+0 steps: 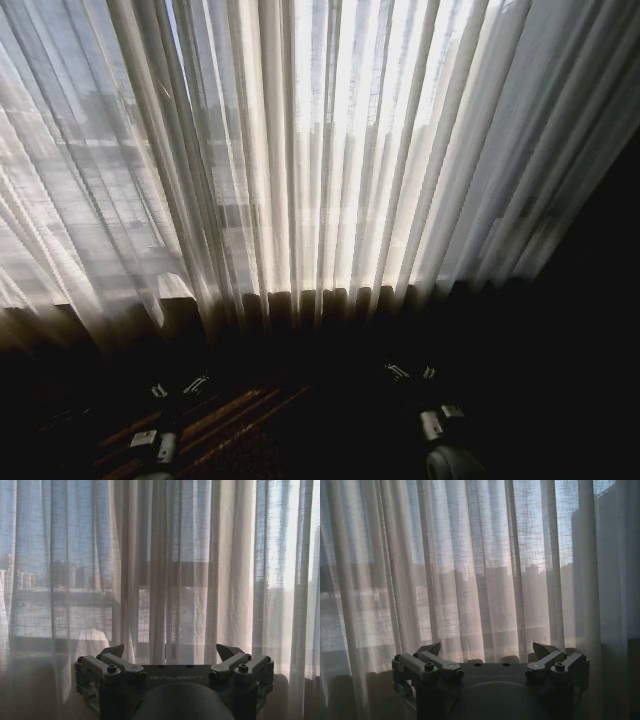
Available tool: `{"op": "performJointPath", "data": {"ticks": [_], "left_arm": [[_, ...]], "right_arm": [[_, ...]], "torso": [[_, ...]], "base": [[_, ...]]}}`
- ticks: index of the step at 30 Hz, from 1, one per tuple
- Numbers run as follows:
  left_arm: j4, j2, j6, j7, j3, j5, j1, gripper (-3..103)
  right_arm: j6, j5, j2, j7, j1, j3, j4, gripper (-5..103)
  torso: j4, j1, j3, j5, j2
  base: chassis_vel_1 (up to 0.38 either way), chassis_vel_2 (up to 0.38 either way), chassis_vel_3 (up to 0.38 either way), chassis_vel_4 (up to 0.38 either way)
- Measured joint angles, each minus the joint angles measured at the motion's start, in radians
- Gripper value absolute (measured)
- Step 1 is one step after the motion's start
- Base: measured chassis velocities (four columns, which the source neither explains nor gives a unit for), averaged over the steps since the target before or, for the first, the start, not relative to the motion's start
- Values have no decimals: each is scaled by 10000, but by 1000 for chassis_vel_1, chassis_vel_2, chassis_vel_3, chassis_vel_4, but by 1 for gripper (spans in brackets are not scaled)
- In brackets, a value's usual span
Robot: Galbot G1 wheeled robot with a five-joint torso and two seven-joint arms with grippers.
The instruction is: Open the curtains by pulling them apart, changing their state from closed to fully open.
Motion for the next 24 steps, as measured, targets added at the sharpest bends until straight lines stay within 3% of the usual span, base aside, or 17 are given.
{"op": "performJointPath", "data": {"ticks": [24], "left_arm": [[0,0,0,0,0,0,0,100]], "right_arm": [[236,-241,189,-295,-18,-27,-145,100]], "torso": [[0,0,0,0,0]], "base": [[0,0,0,0]]}}
